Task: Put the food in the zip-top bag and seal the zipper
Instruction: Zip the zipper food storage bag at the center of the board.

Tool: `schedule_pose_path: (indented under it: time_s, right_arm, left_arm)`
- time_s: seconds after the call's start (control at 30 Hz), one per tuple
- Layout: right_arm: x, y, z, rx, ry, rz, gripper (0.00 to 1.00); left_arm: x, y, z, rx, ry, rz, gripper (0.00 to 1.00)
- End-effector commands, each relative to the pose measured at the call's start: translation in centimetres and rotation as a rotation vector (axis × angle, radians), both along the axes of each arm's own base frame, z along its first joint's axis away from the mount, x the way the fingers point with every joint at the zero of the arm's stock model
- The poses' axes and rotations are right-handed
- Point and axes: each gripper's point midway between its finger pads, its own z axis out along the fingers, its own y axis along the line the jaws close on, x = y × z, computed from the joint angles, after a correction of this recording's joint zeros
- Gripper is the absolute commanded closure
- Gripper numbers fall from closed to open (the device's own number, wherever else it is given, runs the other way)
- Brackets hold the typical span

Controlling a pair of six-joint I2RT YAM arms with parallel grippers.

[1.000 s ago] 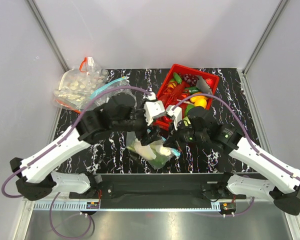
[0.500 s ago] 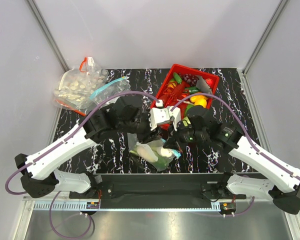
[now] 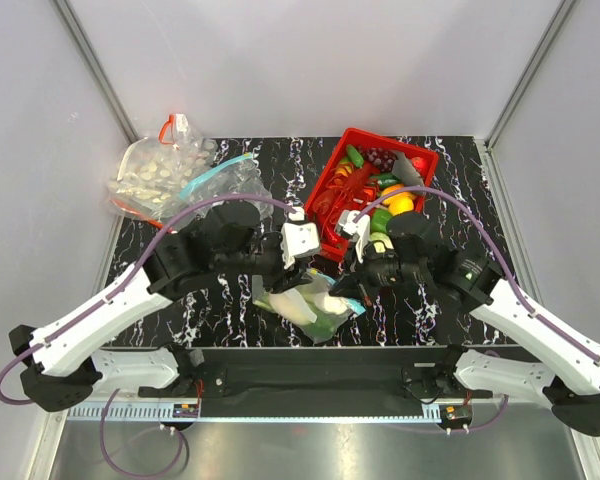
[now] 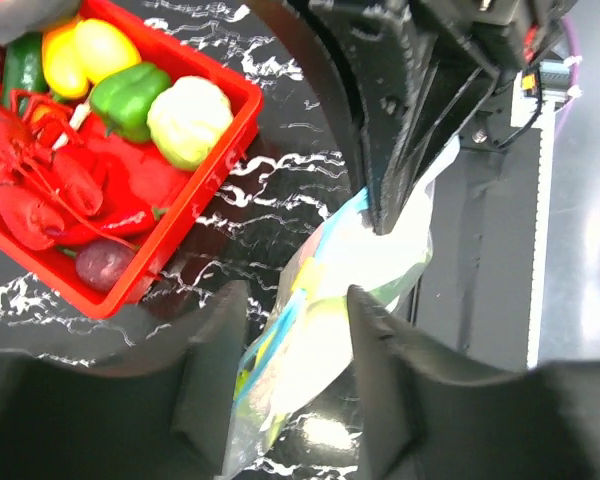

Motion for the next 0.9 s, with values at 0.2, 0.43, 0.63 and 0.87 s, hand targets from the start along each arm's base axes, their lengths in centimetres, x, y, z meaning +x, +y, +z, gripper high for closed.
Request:
schedule_pose_path:
  time_s: [0.2,0.43,0.63,0.87]
  right_arm:
    - [-0.6,0.9,2.0,0.068,-0.036,0.069,1.00]
    - [-0.7,0.9,2.2,0.075,-0.044,0.078,1.00]
    - [-0.1,0.2,1.5,0.042,-0.062,0.035,1.00]
    - [2.1,-2.4,0.8,0.029,-0.141,-0.174,1.00]
  left_arm:
    - [-1.0,-1.7,0.9,-0.033,0.004,-0.129,0.62]
    - [-1.1,-1.6,0.5,-0.022,0.007,-0.133,0.97]
    - [-0.1,-0.7,0.1,-0.015,-0.028,-0.054,1.00]
    - [1.3,1.1,-0.3,-0.007,-0.005,0.080,1.00]
